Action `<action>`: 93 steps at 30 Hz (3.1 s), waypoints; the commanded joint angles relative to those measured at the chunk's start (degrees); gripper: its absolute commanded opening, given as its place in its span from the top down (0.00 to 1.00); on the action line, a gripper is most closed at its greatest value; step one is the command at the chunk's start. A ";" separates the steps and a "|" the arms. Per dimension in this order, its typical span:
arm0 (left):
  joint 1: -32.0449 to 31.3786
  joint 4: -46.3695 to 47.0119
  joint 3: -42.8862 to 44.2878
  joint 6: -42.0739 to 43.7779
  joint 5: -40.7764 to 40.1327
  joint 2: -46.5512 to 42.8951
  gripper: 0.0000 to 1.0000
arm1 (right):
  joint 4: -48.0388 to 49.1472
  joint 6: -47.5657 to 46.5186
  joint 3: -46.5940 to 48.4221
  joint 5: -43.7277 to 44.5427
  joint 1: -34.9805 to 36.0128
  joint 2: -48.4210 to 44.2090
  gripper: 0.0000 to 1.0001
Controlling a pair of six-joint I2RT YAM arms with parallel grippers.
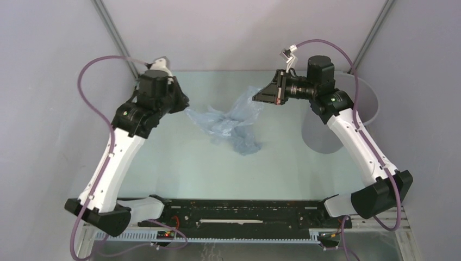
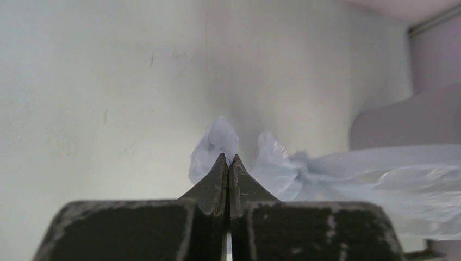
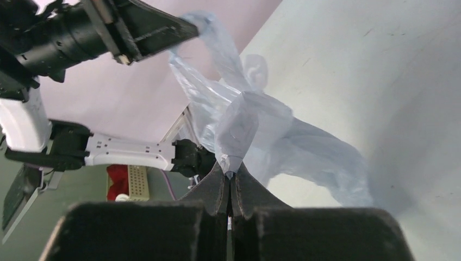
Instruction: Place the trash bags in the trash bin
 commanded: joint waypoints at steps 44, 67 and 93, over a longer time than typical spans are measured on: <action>6.07 55.34 -21.16 -9.21 27.04 -9.31 1.00 | -20.08 4.19 -0.54 -0.37 3.30 -0.65 0.14; 4.97 53.94 -20.10 -13.63 22.00 -5.94 1.00 | -30.82 9.71 1.69 18.78 -0.03 -4.82 0.08; 5.01 51.68 -22.75 -13.37 20.22 -10.18 1.00 | -13.96 14.42 -6.35 13.03 -0.49 -3.50 0.37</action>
